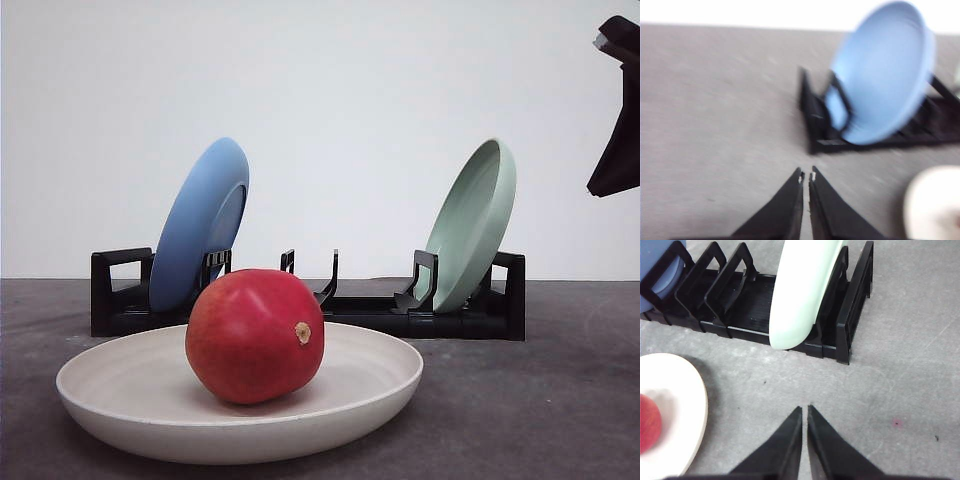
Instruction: Place pomegranate in white plate
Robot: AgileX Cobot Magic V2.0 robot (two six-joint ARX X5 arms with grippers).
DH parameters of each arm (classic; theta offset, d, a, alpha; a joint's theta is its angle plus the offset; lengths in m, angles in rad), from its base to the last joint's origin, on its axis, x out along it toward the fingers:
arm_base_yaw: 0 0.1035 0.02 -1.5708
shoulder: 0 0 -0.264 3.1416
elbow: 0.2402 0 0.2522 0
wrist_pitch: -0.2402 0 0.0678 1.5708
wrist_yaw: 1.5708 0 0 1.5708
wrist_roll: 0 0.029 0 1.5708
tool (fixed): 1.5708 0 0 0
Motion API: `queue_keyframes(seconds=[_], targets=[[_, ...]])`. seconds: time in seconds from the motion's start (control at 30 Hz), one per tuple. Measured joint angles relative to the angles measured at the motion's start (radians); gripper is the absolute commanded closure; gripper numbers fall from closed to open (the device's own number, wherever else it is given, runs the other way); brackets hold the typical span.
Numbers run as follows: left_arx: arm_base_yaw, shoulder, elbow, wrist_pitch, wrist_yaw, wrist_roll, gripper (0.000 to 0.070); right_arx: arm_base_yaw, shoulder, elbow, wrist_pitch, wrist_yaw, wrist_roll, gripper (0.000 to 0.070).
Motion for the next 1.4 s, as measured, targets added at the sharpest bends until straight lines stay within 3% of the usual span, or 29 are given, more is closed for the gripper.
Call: queue_keyframes(seconds=[0.2, 0.47, 0.57, 1.4], targets=[[0.061, -0.162, -0.117, 0.020, -0.012, 0.002, 0.0700, 0.000, 0.000, 0.000, 0.000, 0.000, 0.000, 0.0688], [0.077, -0.293, -0.248, 0.067, -0.014, 0.010, 0.0700, 0.000, 0.000, 0.000, 0.000, 0.000, 0.000, 0.0688], [0.079, -0.297, -0.284, 0.111, -0.016, 0.011, 0.0700, 0.000, 0.000, 0.000, 0.000, 0.000, 0.000, 0.0688], [0.061, -0.296, -0.284, 0.107, -0.017, 0.011, 0.0700, 0.000, 0.000, 0.000, 0.000, 0.000, 0.000, 0.0688]])
